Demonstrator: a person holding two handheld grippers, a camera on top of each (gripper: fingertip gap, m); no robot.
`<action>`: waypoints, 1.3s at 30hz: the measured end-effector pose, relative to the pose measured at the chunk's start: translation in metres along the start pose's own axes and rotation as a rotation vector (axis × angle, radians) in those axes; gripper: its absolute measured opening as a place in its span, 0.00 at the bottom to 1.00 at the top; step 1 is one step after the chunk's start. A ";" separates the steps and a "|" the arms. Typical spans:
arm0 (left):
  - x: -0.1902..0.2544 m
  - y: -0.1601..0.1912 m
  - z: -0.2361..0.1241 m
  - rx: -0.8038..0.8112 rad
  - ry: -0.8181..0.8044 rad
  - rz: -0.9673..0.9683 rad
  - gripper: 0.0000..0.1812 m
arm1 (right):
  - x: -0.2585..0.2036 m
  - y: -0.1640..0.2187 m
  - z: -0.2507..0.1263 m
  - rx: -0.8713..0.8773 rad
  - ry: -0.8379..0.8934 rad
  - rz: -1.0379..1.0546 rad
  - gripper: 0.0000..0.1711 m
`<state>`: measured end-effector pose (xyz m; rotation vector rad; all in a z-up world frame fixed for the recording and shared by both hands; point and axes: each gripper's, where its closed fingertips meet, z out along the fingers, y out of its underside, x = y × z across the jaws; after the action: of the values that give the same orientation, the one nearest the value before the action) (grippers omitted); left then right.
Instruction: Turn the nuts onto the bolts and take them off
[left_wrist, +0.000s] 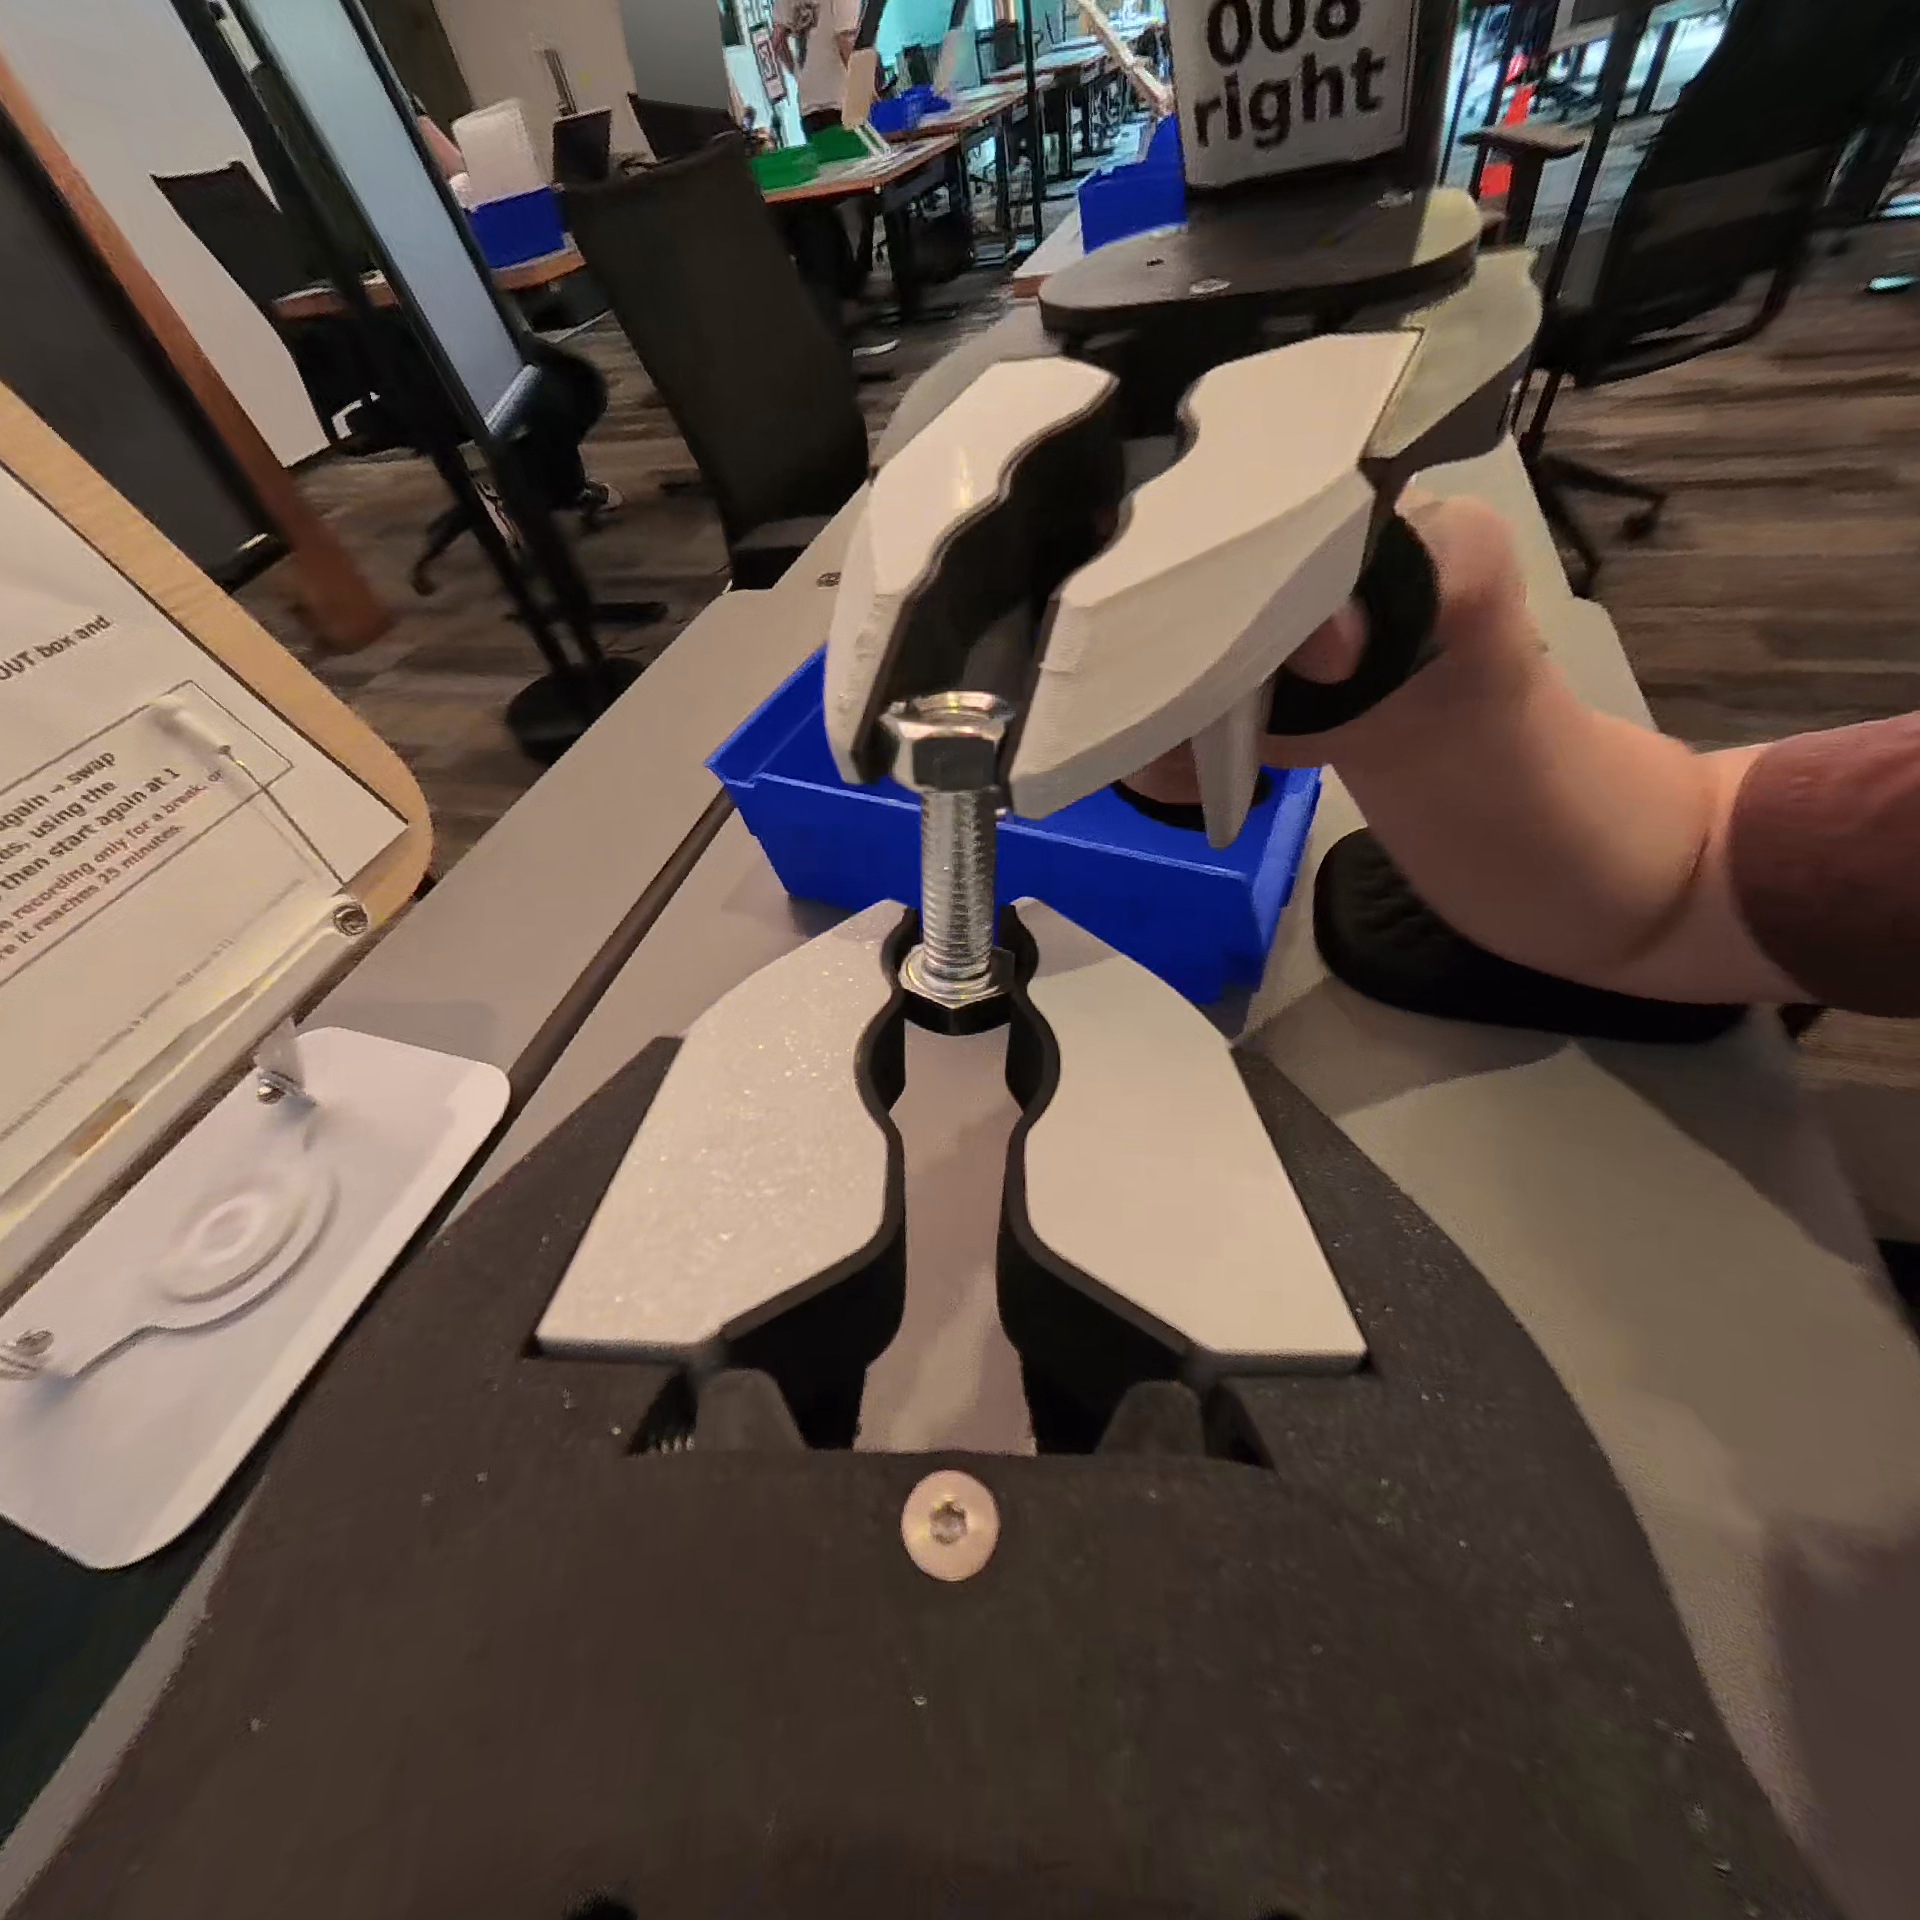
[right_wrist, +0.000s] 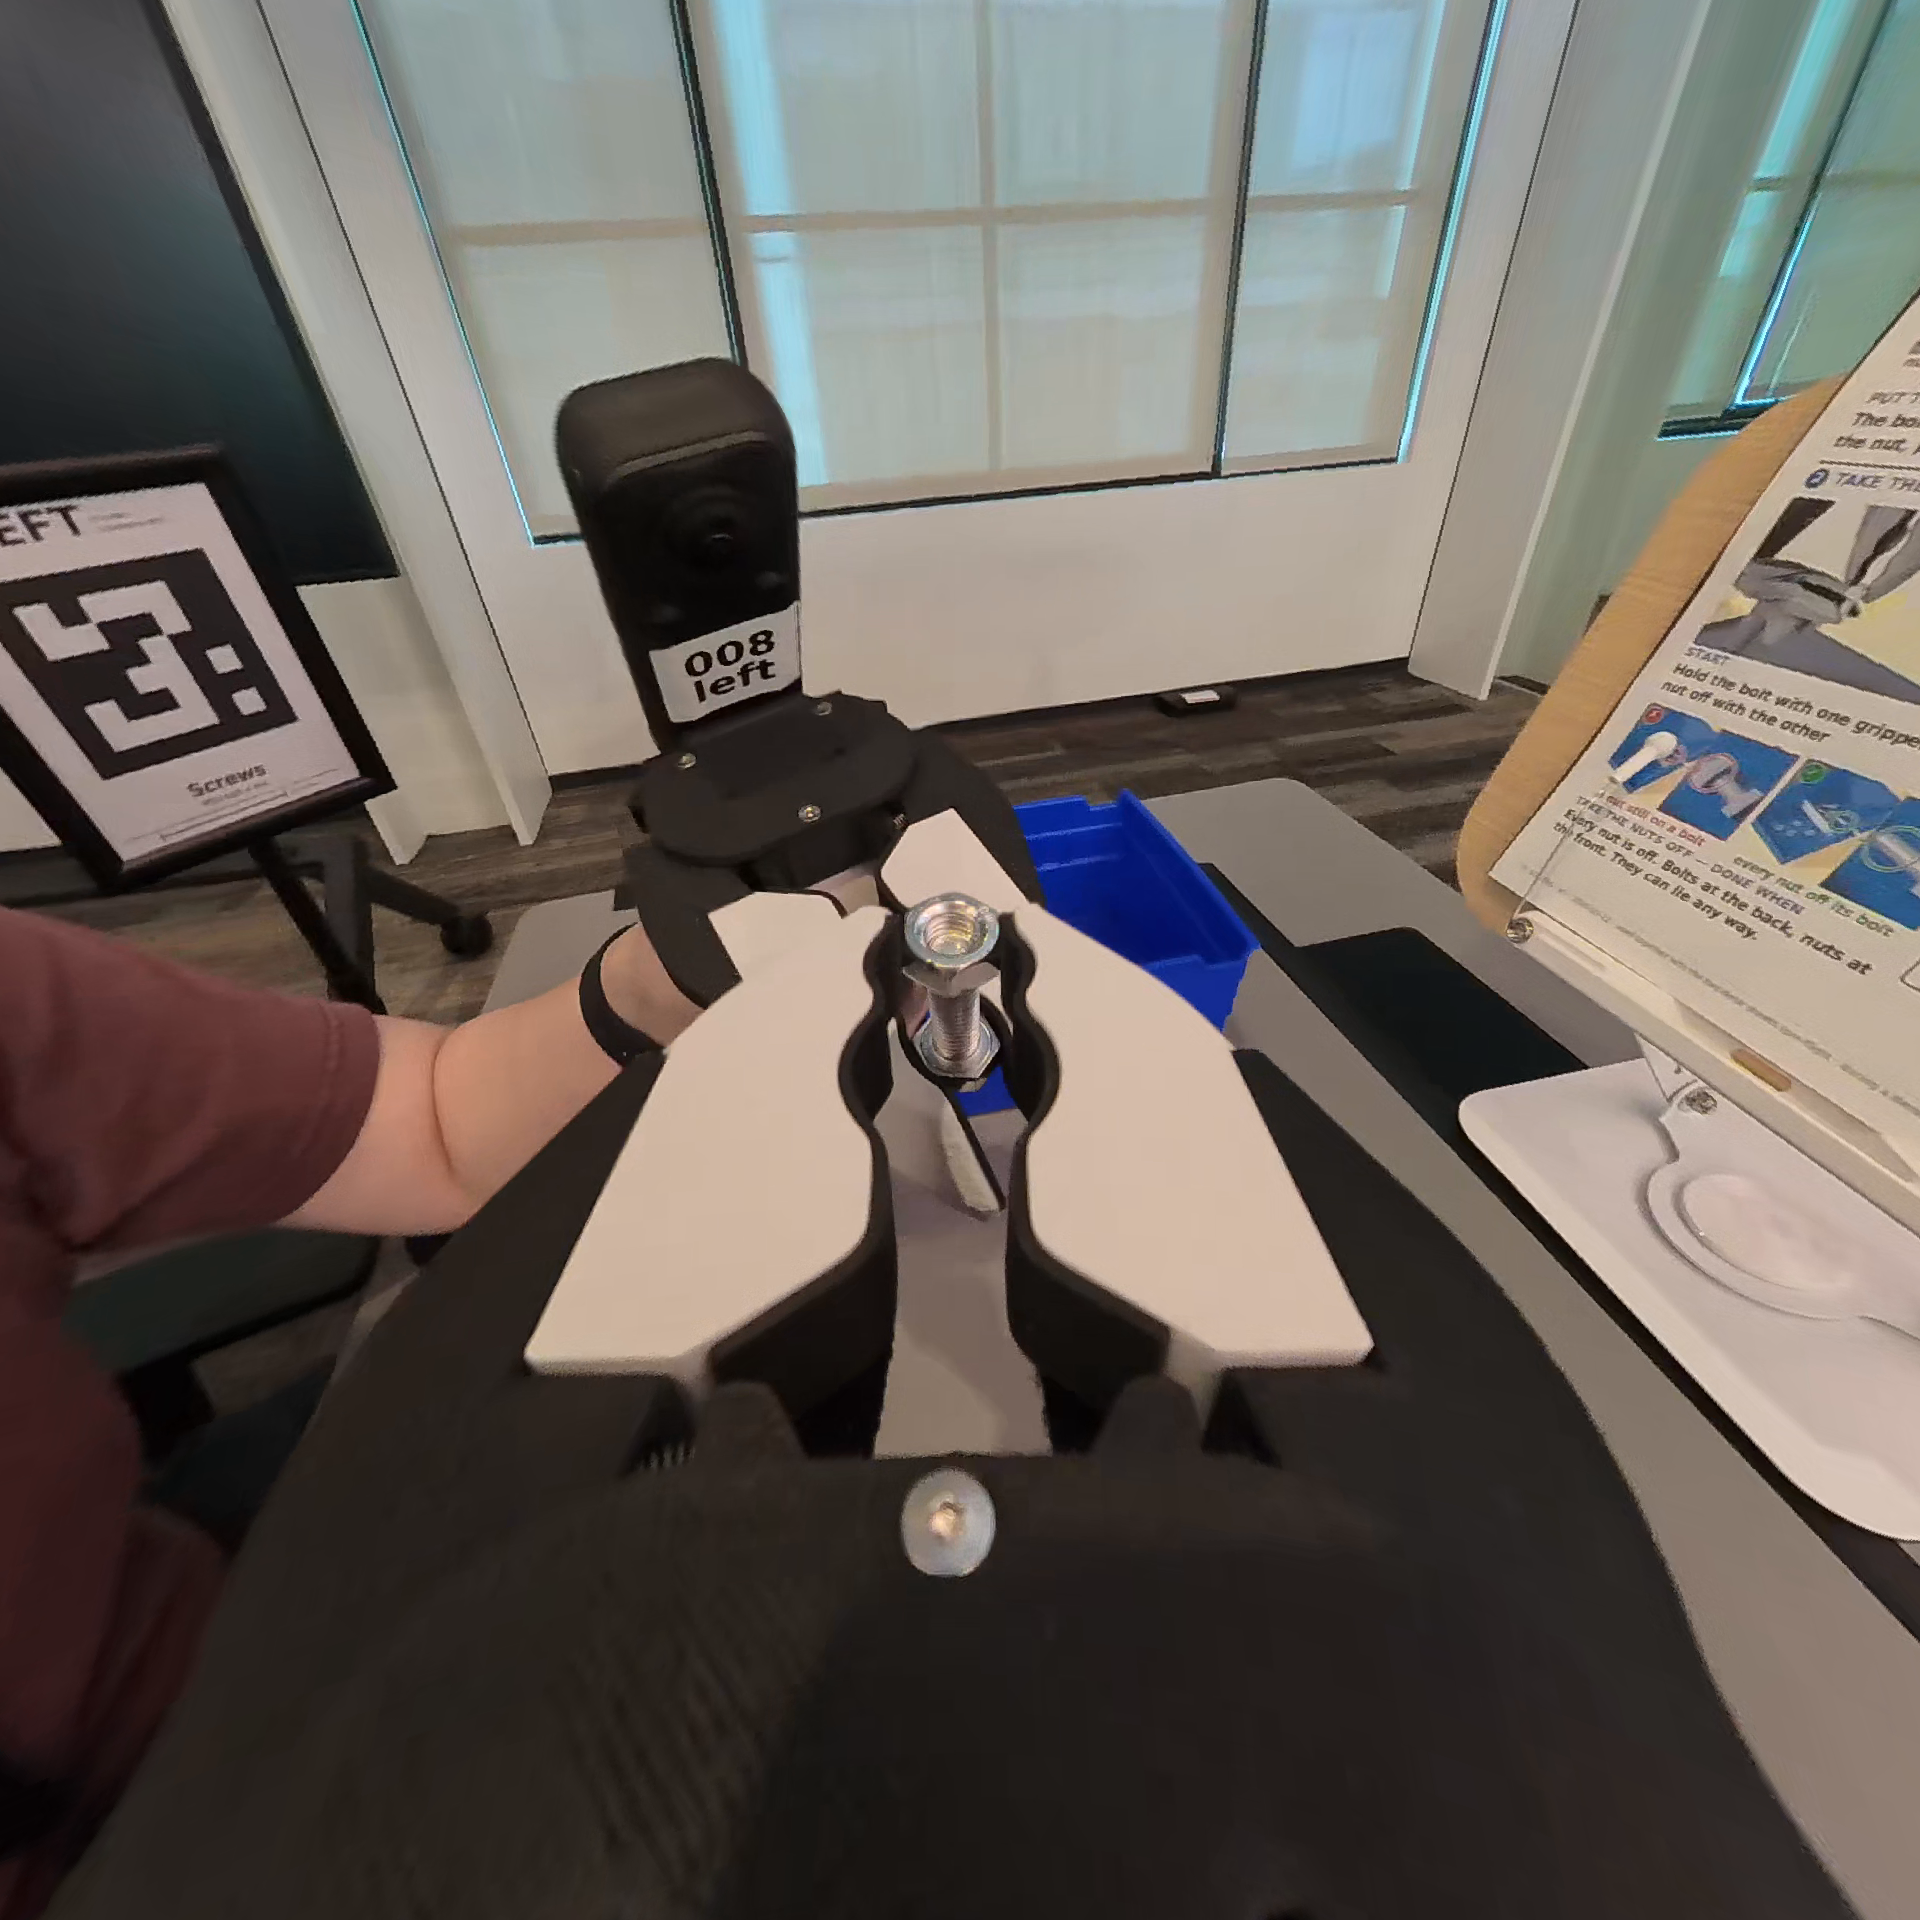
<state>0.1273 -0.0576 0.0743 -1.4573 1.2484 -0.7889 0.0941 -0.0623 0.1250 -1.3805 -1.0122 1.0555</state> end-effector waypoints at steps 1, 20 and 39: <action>0.000 -0.001 0.000 0.010 0.012 -0.023 0.08 | 0.000 -0.001 0.000 0.011 -0.001 0.002 0.11; 0.050 -0.022 -0.008 0.130 0.307 0.030 0.08 | -0.045 -0.014 -0.016 0.177 -0.395 -0.138 0.21; 0.045 -0.022 -0.010 0.148 0.309 -0.003 0.08 | -0.047 -0.013 -0.008 0.192 -0.340 -0.202 0.32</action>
<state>0.1355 -0.1043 0.0922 -1.2501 1.3842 -1.1166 0.0902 -0.1087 0.1412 -0.9402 -1.2324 1.2241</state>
